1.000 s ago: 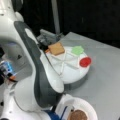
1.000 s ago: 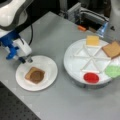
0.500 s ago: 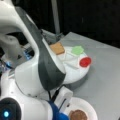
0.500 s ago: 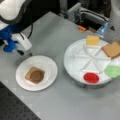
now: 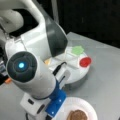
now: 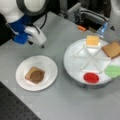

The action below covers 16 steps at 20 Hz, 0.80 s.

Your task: Ingredient selection for cheeseburger or sandwich

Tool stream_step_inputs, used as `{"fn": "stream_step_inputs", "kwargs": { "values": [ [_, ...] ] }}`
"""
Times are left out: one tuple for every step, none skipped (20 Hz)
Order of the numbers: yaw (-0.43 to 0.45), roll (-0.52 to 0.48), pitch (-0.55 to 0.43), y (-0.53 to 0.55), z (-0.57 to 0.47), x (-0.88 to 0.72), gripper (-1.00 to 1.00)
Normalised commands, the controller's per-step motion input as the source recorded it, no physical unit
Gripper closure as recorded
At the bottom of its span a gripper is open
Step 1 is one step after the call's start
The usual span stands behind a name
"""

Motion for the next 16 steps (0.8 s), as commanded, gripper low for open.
{"fn": "stream_step_inputs", "kwargs": {
  "values": [
    [-0.208,-0.637,-0.267,0.61,0.05,-0.64,-1.0],
    [-0.203,-0.607,-0.272,0.61,0.03,-0.64,-1.0],
    [-0.182,-0.568,-0.27,0.58,0.01,-0.62,-1.0],
    [-0.18,-0.523,-0.285,0.53,-0.03,-0.59,-1.0],
    [-0.165,-0.491,-0.288,0.51,-0.04,-0.58,-1.0],
    [-0.14,-0.45,-0.284,0.47,-0.06,-0.57,-1.0],
    [-0.116,-0.412,-0.274,0.41,-0.08,-0.55,-1.0],
    [-0.091,-0.385,-0.262,0.37,-0.09,-0.52,-1.0],
    [-0.077,-0.383,-0.236,0.33,-0.08,-0.51,-1.0],
    [-0.066,-0.36,-0.215,0.31,-0.06,-0.49,-1.0],
    [-0.054,-0.335,-0.202,0.26,-0.05,-0.44,-1.0],
    [-0.042,-0.312,-0.181,0.26,-0.03,-0.42,-1.0],
    [-0.034,-0.282,-0.159,0.27,-0.01,-0.4,-1.0],
    [-0.026,-0.26,-0.149,0.26,0.0,-0.37,-1.0],
    [-0.023,-0.23,-0.128,0.25,0.0,-0.34,-1.0],
    [-0.015,-0.21,-0.118,0.28,0.0,-0.32,-1.0]
  ]
}}
